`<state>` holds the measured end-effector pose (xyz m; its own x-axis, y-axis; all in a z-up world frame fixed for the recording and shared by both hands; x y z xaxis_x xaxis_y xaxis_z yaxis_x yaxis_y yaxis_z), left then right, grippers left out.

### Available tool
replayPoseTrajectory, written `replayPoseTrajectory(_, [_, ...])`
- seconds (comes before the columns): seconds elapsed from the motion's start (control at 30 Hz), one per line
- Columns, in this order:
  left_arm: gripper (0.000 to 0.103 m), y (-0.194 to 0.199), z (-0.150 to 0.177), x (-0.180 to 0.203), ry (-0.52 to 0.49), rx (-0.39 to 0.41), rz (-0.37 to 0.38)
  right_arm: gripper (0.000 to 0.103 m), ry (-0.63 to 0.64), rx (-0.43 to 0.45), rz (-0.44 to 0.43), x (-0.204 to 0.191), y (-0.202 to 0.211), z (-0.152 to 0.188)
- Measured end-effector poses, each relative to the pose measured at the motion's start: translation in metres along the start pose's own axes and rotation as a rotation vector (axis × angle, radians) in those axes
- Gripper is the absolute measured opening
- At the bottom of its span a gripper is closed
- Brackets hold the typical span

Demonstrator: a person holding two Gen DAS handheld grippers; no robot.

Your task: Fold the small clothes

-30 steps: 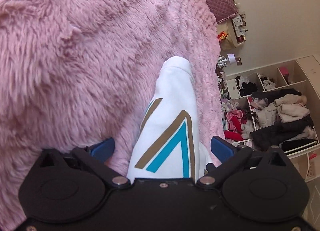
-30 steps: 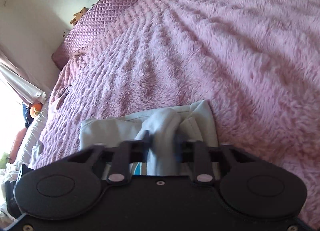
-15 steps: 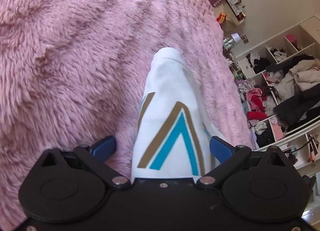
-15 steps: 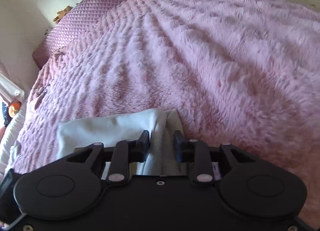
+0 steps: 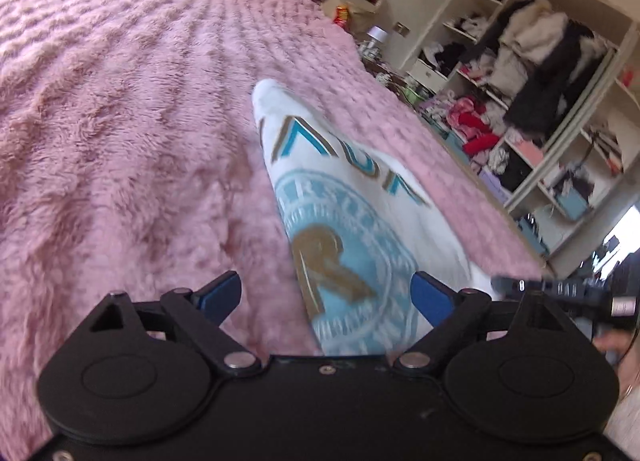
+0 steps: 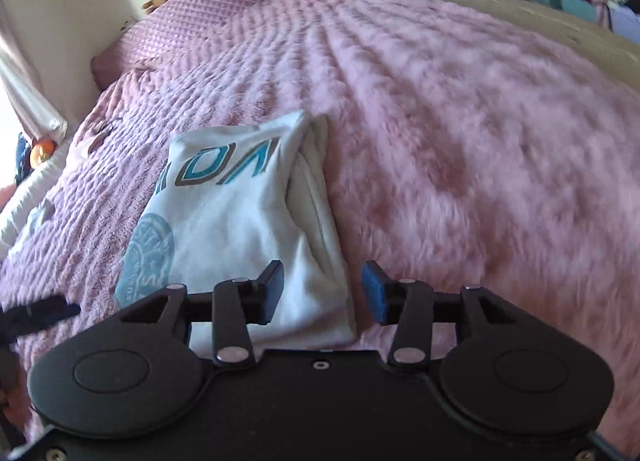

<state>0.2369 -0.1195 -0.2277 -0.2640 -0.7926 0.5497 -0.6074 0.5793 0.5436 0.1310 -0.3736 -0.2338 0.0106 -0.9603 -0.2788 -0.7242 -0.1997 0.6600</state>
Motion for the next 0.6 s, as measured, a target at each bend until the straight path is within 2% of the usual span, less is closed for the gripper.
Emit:
replayPoseTrajectory(0.1, [0.087,0.002,0.028,0.007,-0.107,-0.022,-0.019,0.044,-0.019,0.007,0.044,-0.001,0.001,0.006])
replayPoseTrajectory(0.13, [0.079,0.002,0.035,0.009,-0.131,-0.028,-0.025,0.045,-0.027,0.007,0.037,-0.003,0.001,0.007])
replayPoseTrajectory(0.17, [0.075,0.000,0.040,0.010,-0.153,-0.037,-0.029,0.045,-0.037,0.008,0.023,-0.006,0.002,0.008])
replayPoseTrajectory(0.23, [0.056,-0.002,0.048,0.011,-0.203,-0.050,-0.046,0.045,-0.037,0.011,0.014,-0.013,0.003,0.008])
replayPoseTrajectory(0.37, [0.055,-0.016,0.054,0.014,-0.304,-0.076,-0.092,0.046,-0.020,0.018,0.032,-0.019,0.005,0.009])
replayPoseTrajectory(0.43, [0.048,-0.021,0.056,0.016,-0.334,-0.080,-0.102,0.047,-0.031,0.014,0.035,-0.018,0.004,0.010])
replayPoseTrajectory(0.47, [0.048,-0.024,0.054,0.020,-0.349,-0.076,-0.107,0.047,-0.034,0.015,0.033,-0.018,0.004,0.010])
replayPoseTrajectory(0.5, [0.043,-0.026,0.054,0.021,-0.361,-0.076,-0.105,0.047,-0.033,0.014,0.032,-0.018,0.004,0.011])
replayPoseTrajectory(0.53, [0.029,-0.027,0.054,0.023,-0.371,-0.076,-0.104,0.047,-0.031,0.011,0.032,-0.018,0.003,0.011])
replayPoseTrajectory(0.6, [0.026,-0.033,0.054,0.025,-0.385,-0.088,-0.116,0.047,-0.032,0.006,0.031,-0.019,0.002,0.012])
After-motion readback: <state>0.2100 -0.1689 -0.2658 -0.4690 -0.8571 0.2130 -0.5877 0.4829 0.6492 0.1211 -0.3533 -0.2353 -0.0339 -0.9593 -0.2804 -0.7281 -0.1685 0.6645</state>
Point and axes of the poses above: each gripper's, at about its wrist camera, not at the fingertips, and y roughly against the way its jaws point, x to its right, z to its underside, the point moved 8 cm from there along -y, roughly the way its jaws point, and after that the axes turned 8 degrees about y, right-handed, at the moved point
